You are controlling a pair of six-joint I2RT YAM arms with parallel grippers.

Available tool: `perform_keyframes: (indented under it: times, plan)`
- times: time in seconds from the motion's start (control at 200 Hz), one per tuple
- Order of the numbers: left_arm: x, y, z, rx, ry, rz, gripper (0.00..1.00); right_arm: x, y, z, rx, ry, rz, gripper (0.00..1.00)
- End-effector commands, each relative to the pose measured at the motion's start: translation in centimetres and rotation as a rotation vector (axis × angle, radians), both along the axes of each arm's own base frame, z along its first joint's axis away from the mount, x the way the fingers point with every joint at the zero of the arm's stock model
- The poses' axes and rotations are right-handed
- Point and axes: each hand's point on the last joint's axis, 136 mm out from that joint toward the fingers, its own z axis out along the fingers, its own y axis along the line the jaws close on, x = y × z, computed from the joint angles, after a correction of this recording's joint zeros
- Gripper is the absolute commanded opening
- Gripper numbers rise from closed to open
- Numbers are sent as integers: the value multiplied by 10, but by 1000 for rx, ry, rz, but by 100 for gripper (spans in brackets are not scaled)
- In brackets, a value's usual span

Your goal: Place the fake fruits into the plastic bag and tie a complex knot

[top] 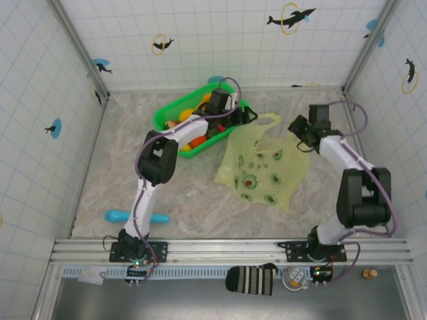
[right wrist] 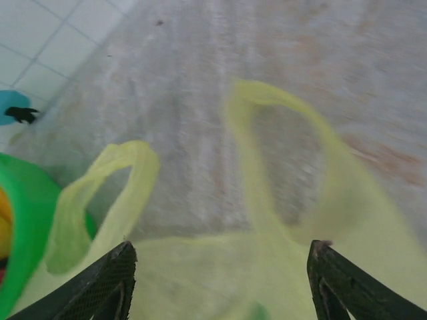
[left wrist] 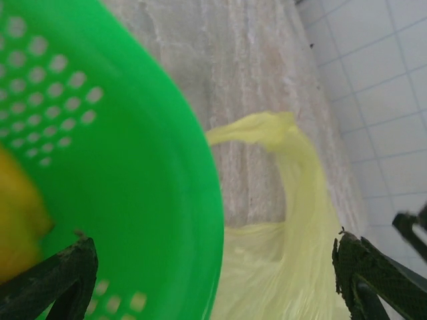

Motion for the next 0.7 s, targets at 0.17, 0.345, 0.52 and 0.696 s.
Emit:
perform_keyframes:
  times: [0.17,0.345,0.52,0.696]
  plan:
    - [8,97,142,79,-311,233,96,60,43,-16,207,21,58,80]
    - [-27,105,164,15,-324,210,96,69,65,-22,318,-20,107,75]
    - [-66,109,164,-45,-300,187,95,86,59,-26,473,-67,101,38]
    - [-95,95,166,-131,-246,125,93,87,74,6,484,-113,192,9]
